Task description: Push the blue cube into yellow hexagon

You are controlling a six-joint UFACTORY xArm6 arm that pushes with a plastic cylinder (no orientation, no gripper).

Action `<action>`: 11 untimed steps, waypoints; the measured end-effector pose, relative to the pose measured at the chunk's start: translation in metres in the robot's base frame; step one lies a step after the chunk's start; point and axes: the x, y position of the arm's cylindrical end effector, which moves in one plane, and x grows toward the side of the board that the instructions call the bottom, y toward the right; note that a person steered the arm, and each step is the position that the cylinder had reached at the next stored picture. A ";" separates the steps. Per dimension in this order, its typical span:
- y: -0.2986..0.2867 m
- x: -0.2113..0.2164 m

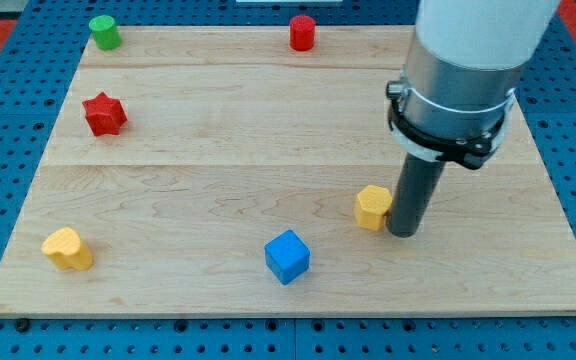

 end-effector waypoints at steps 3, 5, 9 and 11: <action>-0.079 0.086; -0.153 0.082; -0.103 0.041; -0.074 0.051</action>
